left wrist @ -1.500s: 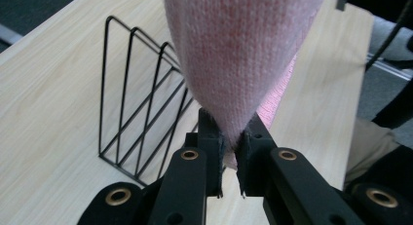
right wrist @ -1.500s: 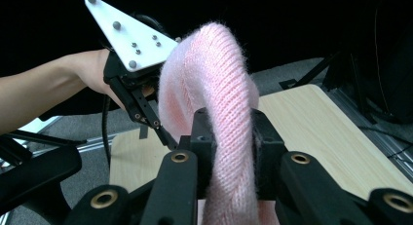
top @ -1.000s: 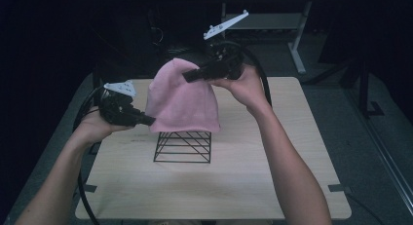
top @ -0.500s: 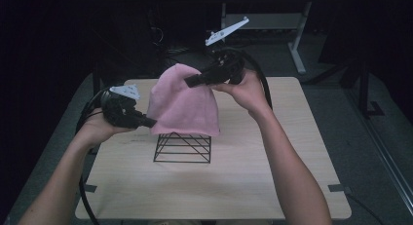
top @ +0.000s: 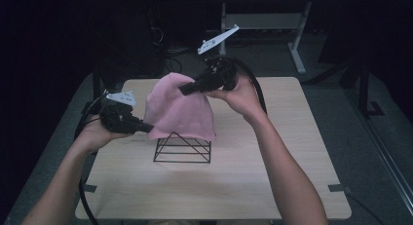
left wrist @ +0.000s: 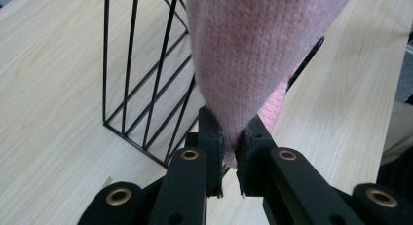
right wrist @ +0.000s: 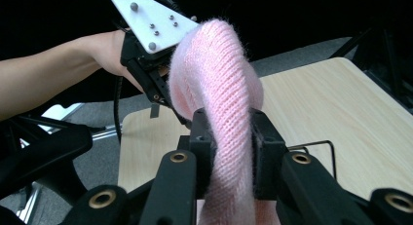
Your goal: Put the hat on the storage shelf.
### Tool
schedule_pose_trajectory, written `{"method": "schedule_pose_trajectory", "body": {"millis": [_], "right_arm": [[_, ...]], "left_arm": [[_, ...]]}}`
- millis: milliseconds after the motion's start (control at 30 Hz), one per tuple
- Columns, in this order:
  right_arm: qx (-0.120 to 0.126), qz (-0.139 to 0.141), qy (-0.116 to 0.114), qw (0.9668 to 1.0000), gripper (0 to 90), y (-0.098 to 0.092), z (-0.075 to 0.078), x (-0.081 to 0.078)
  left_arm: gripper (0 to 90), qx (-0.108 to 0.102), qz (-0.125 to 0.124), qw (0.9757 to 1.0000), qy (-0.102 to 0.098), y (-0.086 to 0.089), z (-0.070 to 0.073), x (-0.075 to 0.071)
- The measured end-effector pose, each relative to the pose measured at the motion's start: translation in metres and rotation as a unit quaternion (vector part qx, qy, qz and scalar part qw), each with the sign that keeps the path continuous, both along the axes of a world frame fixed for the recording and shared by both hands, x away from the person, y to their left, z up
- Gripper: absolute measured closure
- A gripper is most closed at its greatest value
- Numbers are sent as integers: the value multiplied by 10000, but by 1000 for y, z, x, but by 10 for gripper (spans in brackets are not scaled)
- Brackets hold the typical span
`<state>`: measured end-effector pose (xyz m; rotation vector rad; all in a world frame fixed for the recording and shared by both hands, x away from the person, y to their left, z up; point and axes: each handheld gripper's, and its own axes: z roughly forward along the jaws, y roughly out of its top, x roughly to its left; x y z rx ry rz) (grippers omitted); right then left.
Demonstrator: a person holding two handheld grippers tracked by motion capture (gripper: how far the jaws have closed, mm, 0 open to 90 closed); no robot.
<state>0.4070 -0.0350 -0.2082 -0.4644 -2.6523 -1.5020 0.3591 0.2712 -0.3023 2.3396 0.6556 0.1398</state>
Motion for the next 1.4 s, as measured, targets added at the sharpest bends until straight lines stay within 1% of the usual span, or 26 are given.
{"method": "schedule_pose_trajectory", "body": {"millis": [33,67,100,233,300,367,400,433,533,633,667,700,833,900,933,967,1000,1100,1200,1233,1267,1300,1367,1400], "right_arm": [[4,17,27,10000,750,1,-1,0],[-3,48,3,10000,749,1,-3,0],[19,45,37,10000,749,2,-4,0],[41,91,83,9999,749,4,-11,-1],[5,113,91,9999,749,5,-15,0],[26,122,134,9998,749,6,-18,-1],[11,160,107,9998,749,6,-19,0],[9,156,154,9998,749,7,-20,0],[2,173,158,9997,749,8,-24,-1],[-20,206,149,9997,747,8,-27,-1],[-16,211,195,9996,746,9,-28,-1],[-42,204,196,9996,746,9,-29,-2],[-28,213,208,9996,745,9,-33,-2],[-27,215,260,9994,743,8,-35,-2],[-35,215,227,9995,742,8,-36,-2],[-50,209,277,9994,741,7,-37,-3],[-54,220,245,9994,741,7,-38,-2],[-116,232,288,9992,739,7,-43,-3],[-124,242,308,9992,739,7,-46,-4],[-111,245,355,9990,739,8,-47,-4],[-114,258,316,9991,739,8,-49,-4],[-111,261,372,9989,739,8,-50,-4],[-132,263,372,9989,737,8,-53,-4],[-185,244,388,9988,737,8,-55,-4]], "left_arm": [[827,-23,16,10000,10,0,-1,-1],[827,-8,1,10000,11,1,-3,-1],[827,-6,-2,10000,5,1,-4,-1],[827,-8,38,10000,63,4,-11,-1],[827,21,45,10000,84,5,-13,-1],[827,31,52,9999,113,6,-16,-1],[827,34,56,9999,126,6,-17,-1],[827,39,54,9999,120,7,-18,-1],[827,30,83,9999,145,8,-21,-2],[827,88,84,9998,154,7,-24,-2],[827,115,88,9998,146,7,-25,-2],[827,173,63,9998,126,7,-25,-2],[828,237,43,9997,98,5,-27,-2],[827,197,77,9997,115,4,-29,-3],[827,198,73,9997,124,4,-30,-3],[827,196,64,9997,132,4,-32,-3],[827,190,68,9997,142,4,-33,-3],[827,197,69,9996,174,4,-38,-3],[827,271,35,9995,168,4,-40,-3],[827,305,36,9994,169,4,-40,-3],[827,313,53,9993,192,4,-41,-3],[827,312,82,9993,201,4,-42,-3],[827,352,89,9991,209,4,-44,-3],[827,371,85,9991,207,4,-45,-3]]}}
